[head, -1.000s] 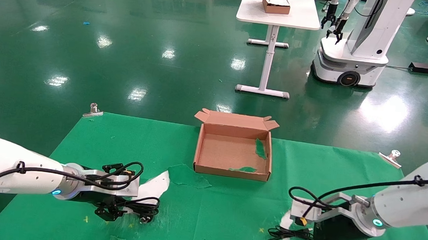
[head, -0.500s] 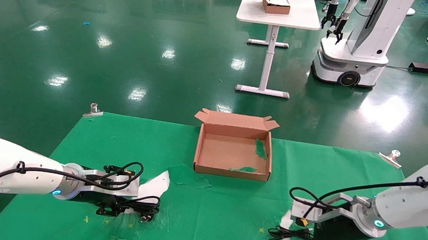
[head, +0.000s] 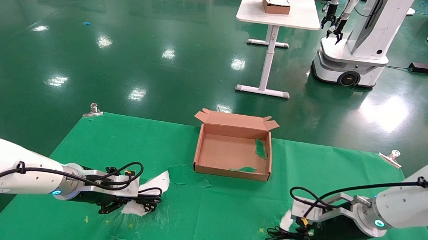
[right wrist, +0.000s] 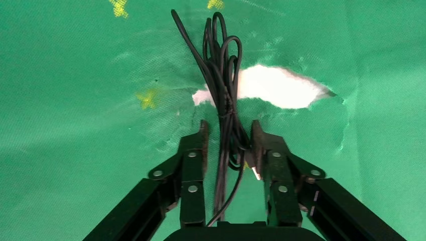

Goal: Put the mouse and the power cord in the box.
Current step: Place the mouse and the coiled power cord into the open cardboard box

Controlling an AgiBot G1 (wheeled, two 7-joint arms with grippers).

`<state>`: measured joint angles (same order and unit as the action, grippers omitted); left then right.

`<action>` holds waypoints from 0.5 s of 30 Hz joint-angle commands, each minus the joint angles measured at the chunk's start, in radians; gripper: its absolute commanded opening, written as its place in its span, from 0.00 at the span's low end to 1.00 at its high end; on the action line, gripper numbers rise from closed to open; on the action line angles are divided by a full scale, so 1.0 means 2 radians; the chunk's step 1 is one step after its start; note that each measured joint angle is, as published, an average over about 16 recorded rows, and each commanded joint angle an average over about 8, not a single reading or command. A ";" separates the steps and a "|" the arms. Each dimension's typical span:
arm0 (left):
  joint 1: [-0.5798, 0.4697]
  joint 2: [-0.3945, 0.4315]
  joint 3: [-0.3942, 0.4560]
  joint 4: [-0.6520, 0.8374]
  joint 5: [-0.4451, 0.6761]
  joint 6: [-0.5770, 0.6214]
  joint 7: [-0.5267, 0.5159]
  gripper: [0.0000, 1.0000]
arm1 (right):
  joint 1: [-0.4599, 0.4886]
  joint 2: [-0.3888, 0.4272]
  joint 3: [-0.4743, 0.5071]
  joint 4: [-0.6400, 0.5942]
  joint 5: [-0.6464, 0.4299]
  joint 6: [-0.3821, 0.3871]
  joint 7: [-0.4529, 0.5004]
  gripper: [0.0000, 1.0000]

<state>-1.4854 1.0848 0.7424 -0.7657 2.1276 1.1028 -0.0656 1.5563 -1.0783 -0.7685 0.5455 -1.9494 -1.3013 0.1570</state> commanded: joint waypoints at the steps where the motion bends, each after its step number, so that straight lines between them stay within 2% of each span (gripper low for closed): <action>1: 0.000 0.000 0.000 0.000 0.000 0.000 0.000 0.00 | 0.000 0.000 0.000 0.000 0.000 0.000 0.000 0.00; 15: 0.000 0.000 0.000 0.000 0.000 0.000 0.000 0.00 | 0.000 0.001 0.000 0.001 0.000 0.000 0.001 0.00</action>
<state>-1.4856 1.0848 0.7423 -0.7658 2.1276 1.1027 -0.0656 1.5556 -1.0774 -0.7680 0.5475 -1.9486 -1.3016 0.1578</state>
